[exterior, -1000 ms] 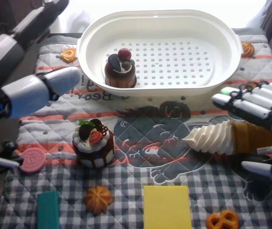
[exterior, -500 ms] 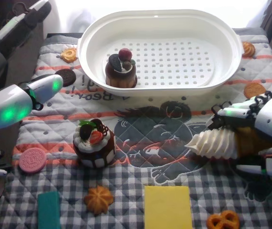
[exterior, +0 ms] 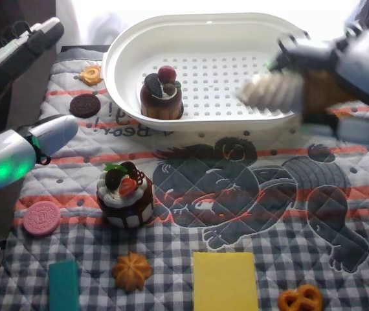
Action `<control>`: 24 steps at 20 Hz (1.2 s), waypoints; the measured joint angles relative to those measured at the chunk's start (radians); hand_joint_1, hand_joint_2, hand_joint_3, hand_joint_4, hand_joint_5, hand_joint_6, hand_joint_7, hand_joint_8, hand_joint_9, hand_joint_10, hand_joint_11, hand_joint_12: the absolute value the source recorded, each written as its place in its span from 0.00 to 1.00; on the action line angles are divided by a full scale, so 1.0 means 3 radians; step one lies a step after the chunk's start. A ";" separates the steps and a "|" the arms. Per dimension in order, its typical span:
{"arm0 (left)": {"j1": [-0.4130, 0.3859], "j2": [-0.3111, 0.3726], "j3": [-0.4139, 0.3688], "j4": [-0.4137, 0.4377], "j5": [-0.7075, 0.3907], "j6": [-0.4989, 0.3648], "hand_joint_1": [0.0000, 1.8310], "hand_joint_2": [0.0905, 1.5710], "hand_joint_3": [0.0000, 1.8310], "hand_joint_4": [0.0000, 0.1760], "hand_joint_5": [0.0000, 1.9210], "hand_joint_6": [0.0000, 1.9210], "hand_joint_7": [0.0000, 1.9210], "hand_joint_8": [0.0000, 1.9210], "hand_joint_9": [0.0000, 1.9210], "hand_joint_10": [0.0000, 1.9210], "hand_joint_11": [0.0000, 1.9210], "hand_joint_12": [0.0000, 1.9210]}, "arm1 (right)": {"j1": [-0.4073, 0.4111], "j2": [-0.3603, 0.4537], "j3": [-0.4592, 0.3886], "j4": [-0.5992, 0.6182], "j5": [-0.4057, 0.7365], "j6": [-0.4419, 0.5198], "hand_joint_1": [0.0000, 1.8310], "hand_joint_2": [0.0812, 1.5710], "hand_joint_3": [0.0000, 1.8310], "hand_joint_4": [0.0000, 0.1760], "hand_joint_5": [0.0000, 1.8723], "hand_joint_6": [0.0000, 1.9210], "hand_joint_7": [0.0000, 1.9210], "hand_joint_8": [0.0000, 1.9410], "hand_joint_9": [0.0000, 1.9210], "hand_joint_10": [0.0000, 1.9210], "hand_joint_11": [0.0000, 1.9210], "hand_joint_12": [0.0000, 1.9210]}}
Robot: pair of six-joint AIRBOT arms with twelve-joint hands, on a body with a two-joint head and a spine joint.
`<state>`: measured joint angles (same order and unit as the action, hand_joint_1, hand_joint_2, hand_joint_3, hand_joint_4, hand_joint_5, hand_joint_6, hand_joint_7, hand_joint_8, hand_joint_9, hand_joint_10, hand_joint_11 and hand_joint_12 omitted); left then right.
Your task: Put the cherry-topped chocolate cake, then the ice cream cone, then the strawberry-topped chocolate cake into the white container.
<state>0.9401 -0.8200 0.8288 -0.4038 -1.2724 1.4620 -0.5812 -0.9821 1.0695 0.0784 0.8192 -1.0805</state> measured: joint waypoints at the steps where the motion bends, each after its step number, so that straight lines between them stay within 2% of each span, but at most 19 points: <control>1: 0.0003 0.0000 -0.0014 0.0014 -0.0005 -0.0003 0.46 0.80 0.00 0.31 0.07 0.00 0.00 0.00 0.00 0.00 0.00 0.00 | 0.0160 -0.0153 0.0161 0.0043 -0.0196 -0.0019 0.60 0.83 0.00 0.05 0.31 0.80 0.34 0.80 0.23 0.77 0.15 1.00; 2: 0.0019 0.0000 -0.0014 0.0042 -0.0010 -0.0001 0.44 0.80 0.00 0.36 0.06 0.00 0.00 0.00 0.00 0.00 0.00 0.00 | 0.0256 -0.0248 0.0263 0.0061 -0.0320 -0.0022 0.63 0.82 0.00 0.00 0.34 0.68 0.37 0.87 0.40 0.92 0.40 1.00; 3: 0.0020 0.0000 -0.0013 0.0053 -0.0008 -0.0001 0.43 0.80 0.00 0.40 0.06 0.00 0.00 0.00 0.00 0.00 0.00 0.00 | 0.0355 -0.0366 0.0392 0.0084 -0.0459 -0.0033 0.65 0.80 0.00 0.00 0.37 0.64 0.38 0.85 0.41 0.91 0.42 1.00; 4: 0.0020 0.0000 -0.0013 0.0042 -0.0011 -0.0001 0.44 0.80 0.00 0.39 0.07 0.00 0.00 0.00 0.00 0.00 0.00 0.00 | 0.0394 -0.0431 0.0456 0.0150 -0.0538 -0.0085 0.63 0.82 0.00 0.00 0.41 0.70 0.28 0.84 0.14 0.84 0.19 1.00; 7: 0.0020 0.0000 -0.0006 0.0009 -0.0024 0.0000 0.44 0.80 0.00 0.41 0.05 0.00 0.00 0.00 0.00 0.00 0.00 0.00 | 0.0519 -0.0645 0.0711 0.0395 -0.0927 -0.0371 0.63 0.82 0.00 0.00 0.39 0.65 0.31 0.90 0.24 0.92 0.20 1.00; 9: 0.0020 -0.0001 -0.0006 0.0051 -0.0025 -0.0001 0.42 0.81 0.00 0.37 0.04 0.00 0.00 0.00 0.00 0.00 0.01 0.01 | 0.0575 -0.0724 0.0839 0.0477 -0.1021 -0.0384 0.59 0.85 0.00 0.00 0.28 0.82 0.33 0.84 0.20 0.77 0.18 1.00; 10: 0.0020 -0.0009 -0.0006 0.0051 -0.0025 -0.0001 0.42 0.81 0.00 0.41 0.04 0.00 0.00 0.00 0.00 0.00 0.02 0.01 | 0.0584 -0.0760 0.0902 0.0530 -0.1058 -0.0384 0.56 0.80 0.00 0.00 0.11 0.51 0.15 0.55 0.13 0.71 0.12 1.00; 11: 0.0019 -0.0023 0.0005 0.0052 -0.0029 0.0000 0.42 0.81 0.00 0.39 0.04 0.00 0.00 0.00 0.00 0.00 0.02 0.01 | 0.0598 -0.0782 0.0932 0.0556 -0.1090 -0.0384 0.51 0.78 0.00 0.00 0.05 0.36 0.10 0.36 0.07 0.64 0.02 1.00; 12: 0.0017 -0.0046 0.0015 0.0042 -0.0017 -0.0001 0.43 0.81 0.00 0.34 0.04 0.00 0.00 0.00 0.00 0.00 0.00 0.10 | 0.0607 -0.0786 0.0945 0.0562 -0.1141 -0.0392 0.40 0.79 0.00 0.11 0.00 0.03 0.01 0.08 0.00 0.31 0.00 0.63; 13: 0.0015 -0.0046 0.0015 0.0047 -0.0013 -0.0001 0.43 0.81 0.00 0.34 0.04 0.00 0.00 0.00 0.00 0.00 0.00 0.10 | 0.0607 -0.0786 0.0945 0.0562 -0.1141 -0.0390 0.40 0.79 0.00 0.11 0.00 0.03 0.01 0.08 0.00 0.31 0.00 0.63; 14: 0.0010 -0.0046 0.0015 0.0055 -0.0001 -0.0001 0.44 0.81 0.00 0.31 0.04 0.00 0.00 0.00 0.00 0.00 0.00 0.15 | 0.0618 -0.0786 0.0945 0.0565 -0.1130 -0.0387 0.38 0.77 0.00 0.25 0.00 0.01 0.00 0.01 0.00 0.09 0.00 0.28; 15: 0.0009 -0.0046 0.0015 0.0065 -0.0013 -0.0001 0.43 0.82 0.00 0.35 0.04 0.00 0.00 0.00 0.00 0.00 0.00 0.17 | 0.0619 -0.0786 0.0945 0.0572 -0.1113 -0.0387 0.35 0.77 0.00 0.34 0.00 0.00 0.00 0.00 0.00 0.02 0.00 0.06; 16: 0.0010 -0.0046 0.0014 0.0066 -0.0018 -0.0001 0.44 0.82 0.00 0.37 0.04 0.00 0.00 0.00 0.00 0.00 0.00 0.18 | 0.0619 -0.0786 0.0940 0.0577 -0.1106 -0.0387 0.35 0.76 0.00 0.51 0.00 0.00 0.00 0.00 0.00 0.00 0.00 0.01; 18: 0.0010 -0.0046 0.0014 0.0060 -0.0020 -0.0001 0.43 0.80 0.00 0.38 0.04 0.00 0.00 0.00 0.00 0.00 0.00 0.15 | 0.0619 -0.0779 0.0881 0.0598 -0.1101 -0.0390 0.37 0.74 0.00 0.42 0.00 0.00 0.00 0.00 0.00 0.00 0.00 0.00; 19: 0.0010 -0.0046 0.0014 0.0064 -0.0024 -0.0001 0.43 0.80 0.00 0.37 0.04 0.00 0.00 0.00 0.00 0.00 0.00 0.09 | 0.0619 -0.0778 0.0813 0.0600 -0.1074 -0.0392 0.37 0.74 0.00 0.48 0.00 0.00 0.00 0.00 0.00 0.00 0.01 0.01; 20: 0.0010 -0.0045 0.0006 0.0062 -0.0024 -0.0003 0.43 0.80 0.00 0.38 0.04 0.00 0.00 0.00 0.00 0.00 0.00 0.02 | 0.0619 -0.0760 0.0748 0.0599 -0.1053 -0.0390 0.38 0.72 0.02 0.35 0.00 0.00 0.00 0.00 0.00 0.00 0.00 0.23; 21: 0.0014 -0.0042 -0.0017 0.0058 -0.0029 0.0000 0.42 0.80 0.00 0.40 0.04 0.00 0.00 0.00 0.00 0.00 0.00 0.00 | 0.0609 -0.0701 0.0640 0.0570 -0.1011 -0.0387 0.36 0.74 0.01 0.29 0.00 0.00 0.00 0.00 0.00 0.00 0.00 0.29; 23: 0.0028 -0.0032 -0.0025 0.0079 -0.0036 0.0000 0.43 0.79 0.00 0.52 0.05 0.00 0.00 0.00 0.00 0.00 0.00 0.00 | 0.0501 -0.0477 0.0406 0.0524 -0.0819 -0.0380 0.31 0.76 0.00 0.49 0.00 0.00 0.00 0.00 0.00 0.00 0.00 0.36; 24: 0.0042 -0.0003 -0.0043 0.0046 -0.0050 0.0003 0.42 0.77 0.00 0.58 0.05 0.00 0.00 0.00 0.00 0.00 0.00 0.00 | 0.0426 -0.0355 0.0292 0.0524 -0.0748 -0.0381 0.32 0.74 0.00 0.49 0.00 0.00 0.00 0.00 0.00 0.00 0.00 0.49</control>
<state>0.9527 -0.8207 0.8158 -0.3901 -1.2873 1.4628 -0.4534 -1.0885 1.1572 0.2356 0.5949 -1.1950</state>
